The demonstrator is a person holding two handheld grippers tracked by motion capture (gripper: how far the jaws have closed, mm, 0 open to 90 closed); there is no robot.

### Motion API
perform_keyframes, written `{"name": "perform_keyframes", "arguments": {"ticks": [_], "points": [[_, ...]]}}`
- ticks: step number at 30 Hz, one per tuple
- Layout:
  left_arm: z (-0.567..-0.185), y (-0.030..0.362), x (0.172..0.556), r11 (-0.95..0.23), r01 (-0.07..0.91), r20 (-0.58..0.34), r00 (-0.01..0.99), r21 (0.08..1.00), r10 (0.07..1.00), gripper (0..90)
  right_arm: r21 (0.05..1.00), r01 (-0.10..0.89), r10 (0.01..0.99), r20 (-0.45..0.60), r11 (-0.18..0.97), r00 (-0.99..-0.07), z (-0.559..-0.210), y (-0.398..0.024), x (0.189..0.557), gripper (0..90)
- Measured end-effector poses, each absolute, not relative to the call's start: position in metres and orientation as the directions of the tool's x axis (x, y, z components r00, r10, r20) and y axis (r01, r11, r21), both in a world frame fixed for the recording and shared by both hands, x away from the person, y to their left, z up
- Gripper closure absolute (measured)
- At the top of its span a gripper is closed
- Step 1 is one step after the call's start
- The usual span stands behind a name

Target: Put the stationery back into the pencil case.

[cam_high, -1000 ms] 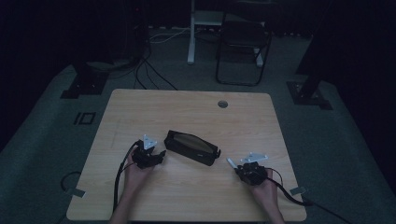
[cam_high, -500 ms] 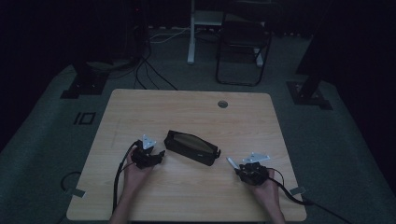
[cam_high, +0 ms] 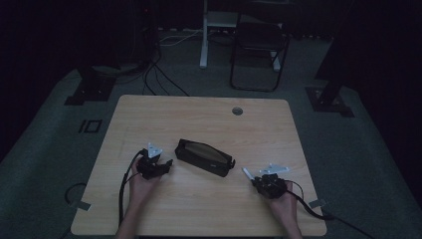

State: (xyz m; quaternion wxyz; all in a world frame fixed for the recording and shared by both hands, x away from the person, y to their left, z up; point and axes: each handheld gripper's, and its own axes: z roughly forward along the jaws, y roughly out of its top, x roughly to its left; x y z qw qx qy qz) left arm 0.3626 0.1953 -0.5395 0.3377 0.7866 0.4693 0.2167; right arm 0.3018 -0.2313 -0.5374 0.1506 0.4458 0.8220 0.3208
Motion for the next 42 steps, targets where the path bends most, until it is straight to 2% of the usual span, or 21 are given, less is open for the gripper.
{"name": "perform_keyframes", "arguments": {"ticks": [14, 42], "points": [[-0.544, 0.209, 0.367, -0.276, 0.635, 0.014, 0.386, 0.722, 0.922, 41.0, 0.686, 0.629, 0.844, 0.041, 0.365, -0.534, -0.533, -0.239, 0.301, 78.6], [-0.546, 0.21, 0.37, -0.267, 0.631, 0.013, 0.377, 0.728, 0.926, 35.2, 0.738, 0.586, 0.842, 0.046, 0.334, -0.538, -0.508, -0.242, 0.303, 78.6]]}}
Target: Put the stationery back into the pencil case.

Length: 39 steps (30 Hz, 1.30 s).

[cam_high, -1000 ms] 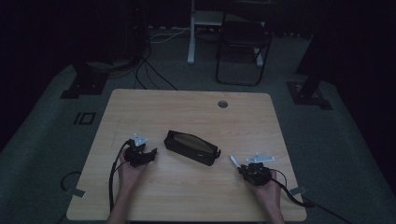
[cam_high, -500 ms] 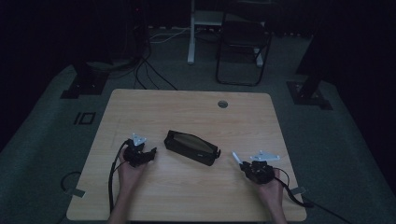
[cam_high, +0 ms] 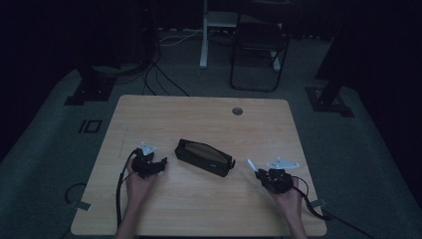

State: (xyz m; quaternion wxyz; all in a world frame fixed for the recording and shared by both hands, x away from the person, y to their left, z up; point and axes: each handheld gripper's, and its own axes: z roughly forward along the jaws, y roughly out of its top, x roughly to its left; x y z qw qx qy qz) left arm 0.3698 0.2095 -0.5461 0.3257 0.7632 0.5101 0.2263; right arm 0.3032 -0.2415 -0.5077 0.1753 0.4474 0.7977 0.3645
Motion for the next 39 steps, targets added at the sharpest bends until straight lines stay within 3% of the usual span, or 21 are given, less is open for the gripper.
{"name": "perform_keyframes", "arguments": {"ticks": [39], "points": [[-0.546, 0.208, 0.37, -0.274, 0.629, 0.014, 0.386, 0.727, 0.923, 32.8, 0.784, 0.524, 0.83, 0.019, 0.334, -0.557, -0.472, -0.238, 0.311, 78.6]]}}
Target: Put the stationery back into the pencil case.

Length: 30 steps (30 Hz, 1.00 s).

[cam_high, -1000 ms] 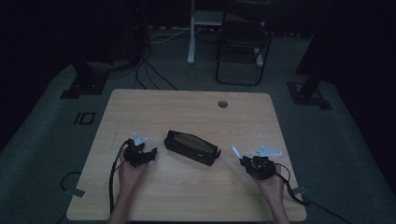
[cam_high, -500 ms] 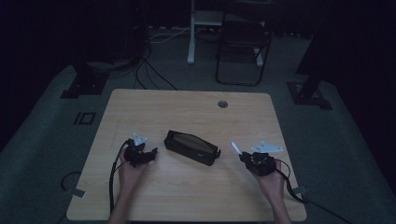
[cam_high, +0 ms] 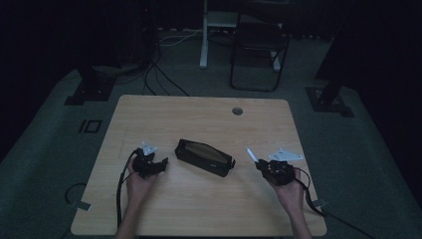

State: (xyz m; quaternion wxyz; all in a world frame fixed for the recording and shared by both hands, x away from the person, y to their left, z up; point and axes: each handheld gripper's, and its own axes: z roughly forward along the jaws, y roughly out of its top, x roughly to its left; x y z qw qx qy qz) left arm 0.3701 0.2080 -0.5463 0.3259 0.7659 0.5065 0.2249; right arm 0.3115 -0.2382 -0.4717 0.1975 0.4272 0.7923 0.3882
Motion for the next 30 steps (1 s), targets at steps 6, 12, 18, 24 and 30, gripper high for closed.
{"name": "perform_keyframes", "arguments": {"ticks": [6, 12, 18, 24, 30], "points": [[-0.546, 0.208, 0.37, -0.275, 0.629, 0.015, 0.386, 0.727, 0.922, 32.8, 0.79, 0.515, 0.83, 0.013, 0.334, -0.558, -0.467, -0.238, 0.312, 78.6], [-0.546, 0.208, 0.37, -0.277, 0.63, 0.015, 0.388, 0.726, 0.921, 32.7, 0.795, 0.509, 0.829, 0.013, 0.33, -0.559, -0.465, -0.237, 0.312, 78.5], [-0.546, 0.208, 0.37, -0.277, 0.63, 0.015, 0.388, 0.726, 0.921, 32.6, 0.8, 0.501, 0.828, 0.008, 0.331, -0.56, -0.461, -0.237, 0.312, 78.6], [-0.546, 0.208, 0.37, -0.277, 0.63, 0.015, 0.388, 0.726, 0.921, 32.7, 0.803, 0.494, 0.827, 0.003, 0.334, -0.563, -0.457, -0.236, 0.313, 78.6], [-0.546, 0.208, 0.37, -0.277, 0.63, 0.015, 0.388, 0.726, 0.921, 32.7, 0.805, 0.488, 0.825, -0.003, 0.338, -0.566, -0.454, -0.234, 0.314, 78.6]]}}
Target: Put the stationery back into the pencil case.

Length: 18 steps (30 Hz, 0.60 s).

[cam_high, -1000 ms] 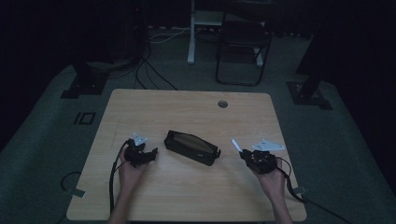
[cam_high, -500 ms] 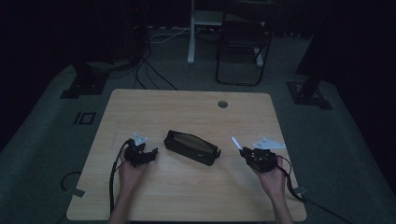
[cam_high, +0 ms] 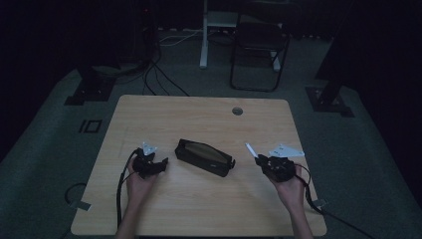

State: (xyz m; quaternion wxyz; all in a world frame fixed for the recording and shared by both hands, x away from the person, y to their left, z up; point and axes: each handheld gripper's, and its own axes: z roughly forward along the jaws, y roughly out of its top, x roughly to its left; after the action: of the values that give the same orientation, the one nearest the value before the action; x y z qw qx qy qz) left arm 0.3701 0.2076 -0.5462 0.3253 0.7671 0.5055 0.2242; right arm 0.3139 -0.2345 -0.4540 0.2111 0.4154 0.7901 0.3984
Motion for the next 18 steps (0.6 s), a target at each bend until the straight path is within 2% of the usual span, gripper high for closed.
{"name": "perform_keyframes", "arguments": {"ticks": [18], "points": [[-0.5463, 0.2074, 0.3701, -0.279, 0.628, 0.016, 0.391, 0.726, 0.92, 32.7, 0.81, 0.468, 0.817, -0.022, 0.353, -0.577, -0.4451, -0.2307, 0.3167, 78.6]]}}
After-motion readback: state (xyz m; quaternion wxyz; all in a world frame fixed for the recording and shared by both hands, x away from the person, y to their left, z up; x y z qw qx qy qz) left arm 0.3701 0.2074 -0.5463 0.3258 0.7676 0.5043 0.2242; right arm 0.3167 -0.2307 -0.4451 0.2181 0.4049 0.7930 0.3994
